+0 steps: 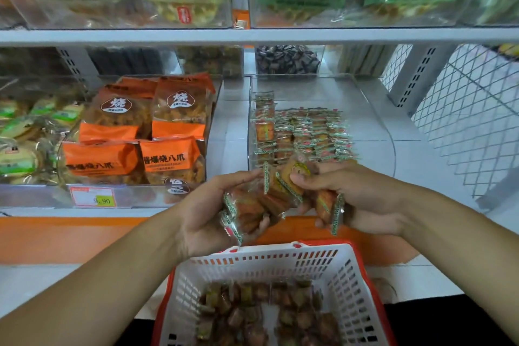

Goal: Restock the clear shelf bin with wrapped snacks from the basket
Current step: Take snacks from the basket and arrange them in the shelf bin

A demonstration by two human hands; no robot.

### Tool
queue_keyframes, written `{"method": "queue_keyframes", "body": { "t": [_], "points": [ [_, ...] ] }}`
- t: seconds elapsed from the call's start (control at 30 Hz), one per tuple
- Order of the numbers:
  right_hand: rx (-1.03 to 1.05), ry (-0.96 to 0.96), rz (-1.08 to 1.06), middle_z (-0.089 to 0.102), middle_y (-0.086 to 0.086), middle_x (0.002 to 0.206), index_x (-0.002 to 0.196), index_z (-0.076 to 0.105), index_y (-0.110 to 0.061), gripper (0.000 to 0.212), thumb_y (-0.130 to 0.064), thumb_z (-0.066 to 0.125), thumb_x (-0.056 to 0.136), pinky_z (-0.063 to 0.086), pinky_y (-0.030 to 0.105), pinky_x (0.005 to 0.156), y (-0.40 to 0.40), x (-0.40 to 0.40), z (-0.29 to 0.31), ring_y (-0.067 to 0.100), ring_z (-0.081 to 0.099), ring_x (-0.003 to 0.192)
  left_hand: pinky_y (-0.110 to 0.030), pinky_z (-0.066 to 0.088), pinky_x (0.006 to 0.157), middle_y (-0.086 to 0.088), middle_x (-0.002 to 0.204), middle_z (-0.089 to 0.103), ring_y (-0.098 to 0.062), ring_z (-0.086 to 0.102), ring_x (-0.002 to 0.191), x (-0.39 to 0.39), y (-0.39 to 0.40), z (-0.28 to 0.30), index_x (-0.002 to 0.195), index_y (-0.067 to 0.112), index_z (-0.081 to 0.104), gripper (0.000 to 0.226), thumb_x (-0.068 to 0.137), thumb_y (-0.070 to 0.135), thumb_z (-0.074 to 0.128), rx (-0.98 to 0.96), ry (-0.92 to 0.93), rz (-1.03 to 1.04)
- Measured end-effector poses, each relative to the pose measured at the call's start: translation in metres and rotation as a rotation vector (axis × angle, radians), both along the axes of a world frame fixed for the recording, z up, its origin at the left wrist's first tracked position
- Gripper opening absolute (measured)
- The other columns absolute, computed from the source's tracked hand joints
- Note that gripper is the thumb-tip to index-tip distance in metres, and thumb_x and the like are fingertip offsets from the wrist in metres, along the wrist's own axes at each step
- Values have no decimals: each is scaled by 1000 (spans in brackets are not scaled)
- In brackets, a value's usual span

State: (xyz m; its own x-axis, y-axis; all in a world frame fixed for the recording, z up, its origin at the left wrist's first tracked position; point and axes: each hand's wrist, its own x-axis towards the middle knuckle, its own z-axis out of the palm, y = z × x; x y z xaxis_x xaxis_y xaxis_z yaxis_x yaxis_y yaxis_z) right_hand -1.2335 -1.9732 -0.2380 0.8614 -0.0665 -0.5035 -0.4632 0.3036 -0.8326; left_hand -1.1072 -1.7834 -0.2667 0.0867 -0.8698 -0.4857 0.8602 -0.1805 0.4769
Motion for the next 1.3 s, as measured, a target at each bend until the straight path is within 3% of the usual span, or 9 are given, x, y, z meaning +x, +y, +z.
{"method": "queue_keyframes", "body": {
  "t": [0.27,0.43,0.53,0.67,0.9,1.03,1.1,1.2,1.3],
  "points": [
    [129,69,-84,74,16,108,115,73,-15,41,-41,72,83,46,24,42,10,4,-6,26,75,90,-33,59,61,-15,102,74,-25,71,79,-17,-14,-6,112,11,71,35,77,16,71,-58,-334,450],
    [250,42,-47,68,14,108,101,79,-20,27,-38,74,80,43,24,36,12,6,-8,36,66,111,-31,56,55,-17,105,76,-34,72,83,-21,-12,0,107,23,72,33,74,21,77,-65,-675,482],
    [122,19,-42,65,18,110,108,75,-22,34,-42,75,80,38,23,36,8,12,-9,37,65,110,-30,54,51,-18,103,75,-37,68,82,-14,-13,3,105,23,72,31,75,18,77,-69,-707,453],
    [-15,-45,-15,69,7,106,124,66,-25,41,-39,71,86,38,21,36,2,21,-8,16,67,69,-38,56,68,-18,111,75,-44,71,97,-6,-13,4,109,22,71,33,77,16,75,-76,-699,362],
    [17,75,-68,53,30,132,130,61,-9,60,-42,75,83,41,23,38,-2,30,-16,37,55,110,-33,58,56,-19,104,75,-39,74,90,-5,-23,-1,109,25,71,26,86,14,74,-49,-798,514],
    [-23,37,-109,70,16,119,123,67,-14,49,-35,76,80,42,24,40,-7,38,-14,25,67,92,-36,60,63,-17,101,74,-34,75,87,-4,-27,-3,109,26,71,26,87,13,75,-21,-841,598],
    [-106,-21,-151,73,9,115,124,68,-15,47,-31,77,81,50,27,53,-17,48,-10,20,69,92,-44,59,68,-11,92,76,-32,74,82,-2,-28,-3,111,28,70,28,88,13,75,6,-847,610],
    [-569,-103,-216,69,-6,121,120,67,-30,41,-29,80,81,50,33,87,-35,68,-12,15,64,110,-46,56,68,-8,85,78,-33,71,76,-2,-30,-5,105,34,71,27,88,14,75,53,-855,643],
    [-886,-150,-187,62,-9,121,118,65,-33,41,-30,81,80,42,25,76,-43,92,-24,11,59,104,-36,57,62,-1,80,77,-22,74,71,-5,-32,-7,101,34,71,25,87,14,76,72,-879,668]
  ]
}}
